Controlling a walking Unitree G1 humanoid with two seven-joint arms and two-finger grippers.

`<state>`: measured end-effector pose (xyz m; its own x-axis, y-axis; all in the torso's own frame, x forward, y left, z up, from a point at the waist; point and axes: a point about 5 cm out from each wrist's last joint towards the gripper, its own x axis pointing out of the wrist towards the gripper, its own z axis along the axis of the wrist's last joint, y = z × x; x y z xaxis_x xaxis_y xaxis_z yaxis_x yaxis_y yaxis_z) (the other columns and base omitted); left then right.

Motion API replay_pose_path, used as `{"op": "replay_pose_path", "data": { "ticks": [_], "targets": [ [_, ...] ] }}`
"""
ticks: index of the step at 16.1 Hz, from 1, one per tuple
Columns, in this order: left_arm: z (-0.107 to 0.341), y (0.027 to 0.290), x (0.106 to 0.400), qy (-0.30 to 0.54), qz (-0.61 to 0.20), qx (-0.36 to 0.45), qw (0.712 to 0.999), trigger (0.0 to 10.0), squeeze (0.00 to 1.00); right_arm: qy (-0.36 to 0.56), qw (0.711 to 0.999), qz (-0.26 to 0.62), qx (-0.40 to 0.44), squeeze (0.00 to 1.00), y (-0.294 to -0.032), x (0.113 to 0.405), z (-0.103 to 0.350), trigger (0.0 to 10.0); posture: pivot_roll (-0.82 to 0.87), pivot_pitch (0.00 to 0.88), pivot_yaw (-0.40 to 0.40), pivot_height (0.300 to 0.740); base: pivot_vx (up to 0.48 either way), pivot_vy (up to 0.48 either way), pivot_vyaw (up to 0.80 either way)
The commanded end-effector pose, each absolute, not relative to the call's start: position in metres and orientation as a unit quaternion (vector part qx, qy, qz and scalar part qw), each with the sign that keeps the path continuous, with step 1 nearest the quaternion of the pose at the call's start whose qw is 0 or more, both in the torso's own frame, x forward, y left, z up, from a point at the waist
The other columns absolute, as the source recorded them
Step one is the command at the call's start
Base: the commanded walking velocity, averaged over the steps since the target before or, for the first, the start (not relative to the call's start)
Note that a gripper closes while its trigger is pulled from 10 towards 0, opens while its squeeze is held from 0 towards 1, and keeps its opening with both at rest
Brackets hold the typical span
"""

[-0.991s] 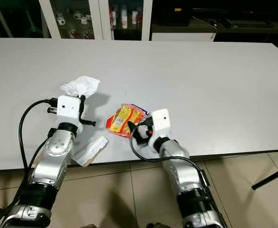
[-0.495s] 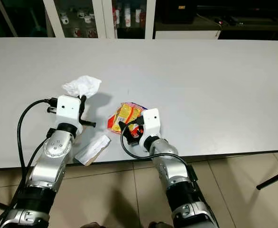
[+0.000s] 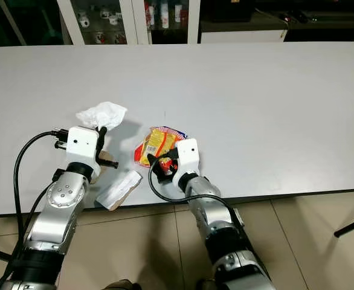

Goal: Picking trash to rubbish bin

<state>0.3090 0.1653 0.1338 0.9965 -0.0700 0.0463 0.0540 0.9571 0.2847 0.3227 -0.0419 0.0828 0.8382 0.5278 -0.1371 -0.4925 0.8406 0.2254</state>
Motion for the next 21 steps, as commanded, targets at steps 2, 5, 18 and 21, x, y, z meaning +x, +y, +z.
{"op": "replay_pose_path", "data": {
  "ticks": [2, 5, 18, 21],
  "targets": [
    [0.136, 0.164, 0.306, -0.027, -0.043, 0.149, 0.988, 10.0, 0.0, 0.125, 0.952, 0.265, 0.089, 0.0, -0.039, 0.317, 0.069, 10.0, 0.1, 0.158, 0.02, 0.74, 0.0, 0.0, 0.0],
    [0.138, 0.163, 0.305, -0.025, -0.049, 0.157, 0.986, 10.0, 0.0, 0.129, 0.949, 0.276, 0.087, 0.0, -0.033, 0.312, 0.063, 2.2, 0.1, 0.169, 0.03, 0.74, 0.0, 0.0, 0.0],
    [0.151, 0.153, 0.33, -0.043, -0.061, 0.157, 0.985, 10.0, 0.0, 0.117, 0.955, 0.263, 0.075, 0.0, -0.043, 0.321, 0.064, 0.0, 0.07, 0.088, 0.054, 0.74, 0.0, 0.0, 0.0],
    [0.152, 0.152, 0.334, -0.047, -0.055, 0.151, 0.986, 10.0, 0.0, 0.114, 0.957, 0.256, 0.07, 0.0, -0.049, 0.326, 0.066, 0.0, 0.06, 0.065, 0.045, 0.74, 0.0, 0.0, 0.0]
  ]
}}
